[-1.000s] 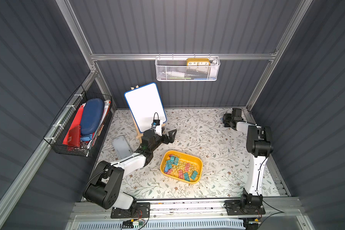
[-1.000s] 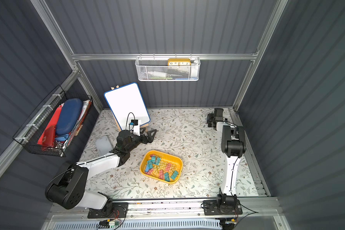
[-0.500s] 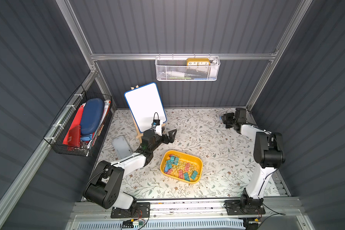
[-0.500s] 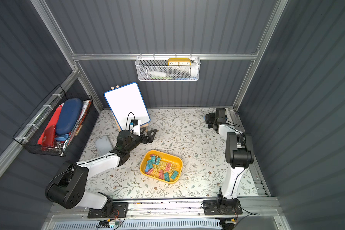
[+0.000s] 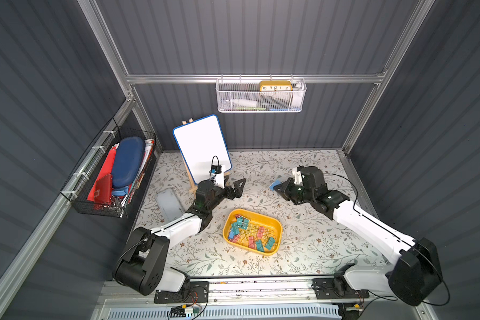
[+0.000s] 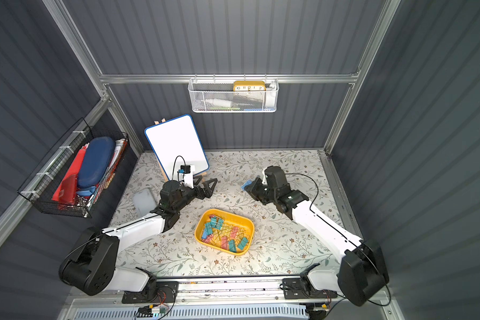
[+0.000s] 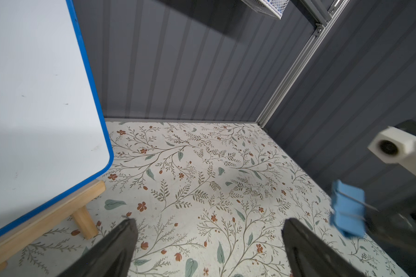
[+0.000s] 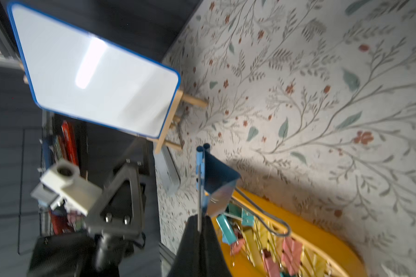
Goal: Put the binder clips in the storage box
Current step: Place the binder clip in the storage box.
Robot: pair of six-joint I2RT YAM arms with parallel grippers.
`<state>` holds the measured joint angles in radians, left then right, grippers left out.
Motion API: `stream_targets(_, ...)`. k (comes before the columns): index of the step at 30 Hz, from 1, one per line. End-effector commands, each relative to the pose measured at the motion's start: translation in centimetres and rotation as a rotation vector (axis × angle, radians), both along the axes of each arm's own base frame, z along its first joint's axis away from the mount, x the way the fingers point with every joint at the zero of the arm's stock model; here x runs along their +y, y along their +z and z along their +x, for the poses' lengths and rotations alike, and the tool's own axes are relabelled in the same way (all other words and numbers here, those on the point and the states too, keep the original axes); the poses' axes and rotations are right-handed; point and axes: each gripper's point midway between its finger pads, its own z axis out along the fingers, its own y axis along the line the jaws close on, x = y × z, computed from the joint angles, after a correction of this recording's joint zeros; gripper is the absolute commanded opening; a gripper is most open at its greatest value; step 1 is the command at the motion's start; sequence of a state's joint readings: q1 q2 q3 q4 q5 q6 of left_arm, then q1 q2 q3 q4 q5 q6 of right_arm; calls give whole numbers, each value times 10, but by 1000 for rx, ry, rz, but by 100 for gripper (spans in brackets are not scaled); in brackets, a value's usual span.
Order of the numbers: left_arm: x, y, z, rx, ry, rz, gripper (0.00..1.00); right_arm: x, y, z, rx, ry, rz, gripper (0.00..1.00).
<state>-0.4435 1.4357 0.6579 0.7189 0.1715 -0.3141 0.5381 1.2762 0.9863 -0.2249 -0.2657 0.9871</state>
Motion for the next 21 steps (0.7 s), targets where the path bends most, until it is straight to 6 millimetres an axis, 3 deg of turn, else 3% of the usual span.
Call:
stream_targets(1, 3, 10, -5, -42, 0, -7, 99, -16, -52, -51, 112, 64, -286, 0)
stream_targets(9, -2, 10, -7, -68, -34, 2, 99, -29, -76, -113, 215, 181, -648, 0)
stream_targets(14, -3, 7, -6, -58, -36, 5, 99, -28, -78, -123, 226, 201, -772, 0)
stream_targets(21, -2, 5, -5, -53, -28, 9, 99, -22, -99, -129, 273, 204, -909, 0)
